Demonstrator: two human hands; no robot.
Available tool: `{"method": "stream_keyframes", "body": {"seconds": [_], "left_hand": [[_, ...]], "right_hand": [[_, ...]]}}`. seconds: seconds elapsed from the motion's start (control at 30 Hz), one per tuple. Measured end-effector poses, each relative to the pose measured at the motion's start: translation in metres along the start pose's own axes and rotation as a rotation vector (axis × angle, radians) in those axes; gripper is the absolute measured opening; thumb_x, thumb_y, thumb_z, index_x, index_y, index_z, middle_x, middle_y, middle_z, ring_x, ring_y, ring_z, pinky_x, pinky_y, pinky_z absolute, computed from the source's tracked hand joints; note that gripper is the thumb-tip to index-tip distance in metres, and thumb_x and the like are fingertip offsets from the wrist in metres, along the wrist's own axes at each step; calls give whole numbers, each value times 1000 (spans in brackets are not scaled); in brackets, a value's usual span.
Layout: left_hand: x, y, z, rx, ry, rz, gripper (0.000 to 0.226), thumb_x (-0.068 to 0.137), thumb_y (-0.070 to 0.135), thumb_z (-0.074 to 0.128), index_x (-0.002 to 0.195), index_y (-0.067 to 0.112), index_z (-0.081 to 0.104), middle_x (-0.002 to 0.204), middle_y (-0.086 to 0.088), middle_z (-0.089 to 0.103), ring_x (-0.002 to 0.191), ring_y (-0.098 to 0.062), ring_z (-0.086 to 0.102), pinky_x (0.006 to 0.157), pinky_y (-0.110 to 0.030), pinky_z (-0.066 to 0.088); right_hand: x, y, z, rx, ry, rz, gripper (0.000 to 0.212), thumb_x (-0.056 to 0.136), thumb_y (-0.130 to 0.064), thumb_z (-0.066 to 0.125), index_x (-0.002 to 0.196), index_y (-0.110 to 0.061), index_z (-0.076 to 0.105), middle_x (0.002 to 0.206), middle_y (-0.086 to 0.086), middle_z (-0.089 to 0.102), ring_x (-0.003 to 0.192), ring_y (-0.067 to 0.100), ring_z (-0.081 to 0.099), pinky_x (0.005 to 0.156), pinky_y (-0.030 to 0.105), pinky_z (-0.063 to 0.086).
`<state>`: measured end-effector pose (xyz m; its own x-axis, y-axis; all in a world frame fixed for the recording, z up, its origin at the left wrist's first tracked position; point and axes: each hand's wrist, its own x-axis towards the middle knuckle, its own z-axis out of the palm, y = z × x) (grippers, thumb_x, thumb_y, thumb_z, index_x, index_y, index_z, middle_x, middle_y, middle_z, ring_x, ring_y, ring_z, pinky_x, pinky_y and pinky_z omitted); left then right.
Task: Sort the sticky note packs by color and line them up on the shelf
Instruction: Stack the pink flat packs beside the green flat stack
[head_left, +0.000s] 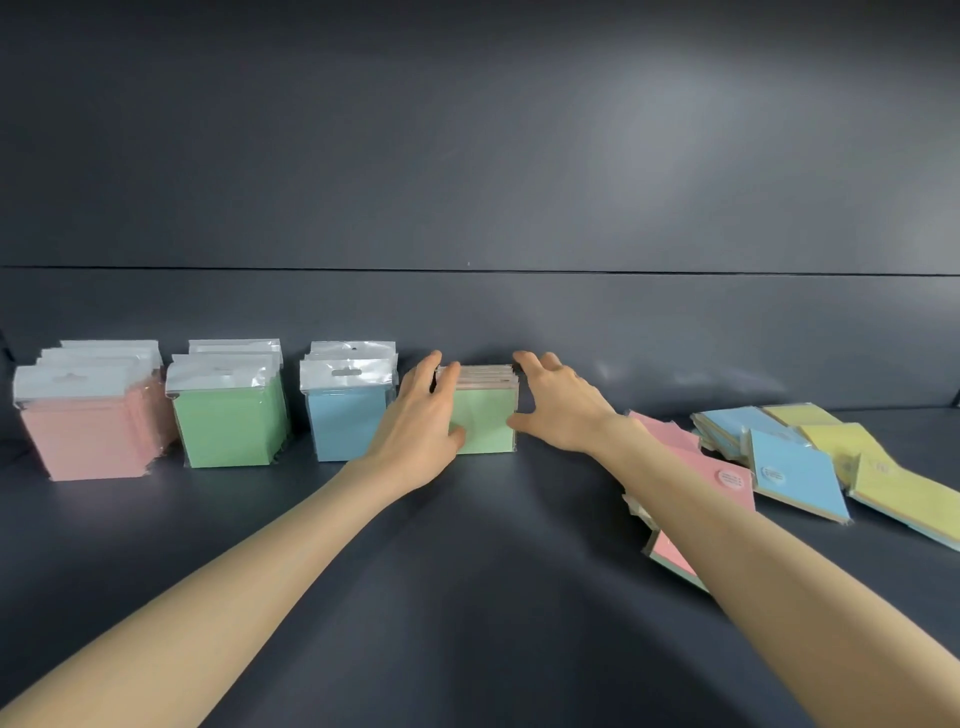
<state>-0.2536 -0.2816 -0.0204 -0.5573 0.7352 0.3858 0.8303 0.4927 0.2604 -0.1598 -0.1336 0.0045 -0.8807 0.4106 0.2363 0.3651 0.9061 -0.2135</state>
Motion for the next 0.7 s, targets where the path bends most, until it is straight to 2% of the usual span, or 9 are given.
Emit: {"method": "stream_keyframes", "body": {"seconds": [0.23, 0.4, 0.5, 0.57, 0.63, 0.7], "left_hand": [[-2, 24, -20, -109, 155, 123, 50, 90, 22, 58, 137, 14, 42, 141, -2, 36, 130, -23, 32, 106, -34, 30], [-11, 68, -16, -198, 151, 185, 42, 91, 27, 58, 131, 17, 47, 133, 5, 44, 126, -14, 37, 98, -19, 26], [-20, 97, -6, -267, 74, 174, 41, 90, 30, 59, 128, 17, 50, 129, 6, 48, 122, -12, 43, 97, -20, 31], [-27, 117, 5, -298, 23, 139, 39, 89, 33, 60, 124, 17, 53, 123, 5, 52, 116, -12, 48, 95, -23, 37], [-33, 138, 14, -317, -11, 75, 38, 87, 39, 61, 118, 17, 57, 115, 5, 55, 107, -11, 53, 89, -24, 40], [-37, 155, 23, -294, -38, -15, 42, 83, 48, 63, 112, 18, 61, 106, 6, 56, 98, -11, 55, 86, -26, 43]], "right_hand": [[-30, 29, -37, 35, 120, 11, 58, 88, -30, 60, 140, -17, 36, 139, 5, 34, 124, 28, 40, 97, 41, 42], [-68, 67, -54, 76, 107, 52, 49, 88, -33, 62, 132, -18, 48, 136, 3, 40, 122, 25, 45, 102, 41, 39], [-90, 93, -59, 114, 79, 46, 46, 87, -30, 64, 129, -15, 53, 131, 3, 50, 116, 24, 51, 97, 32, 41], [-104, 111, -61, 143, 34, 41, 42, 86, -26, 64, 126, -15, 55, 126, 2, 57, 112, 21, 54, 86, 20, 39], [-116, 126, -63, 172, -16, 30, 39, 87, -24, 64, 124, -16, 56, 121, -1, 60, 109, 16, 56, 77, 14, 35], [-126, 139, -62, 249, -75, 23, 40, 87, -27, 63, 125, -19, 54, 120, -2, 59, 110, 14, 56, 83, 15, 37]]}}
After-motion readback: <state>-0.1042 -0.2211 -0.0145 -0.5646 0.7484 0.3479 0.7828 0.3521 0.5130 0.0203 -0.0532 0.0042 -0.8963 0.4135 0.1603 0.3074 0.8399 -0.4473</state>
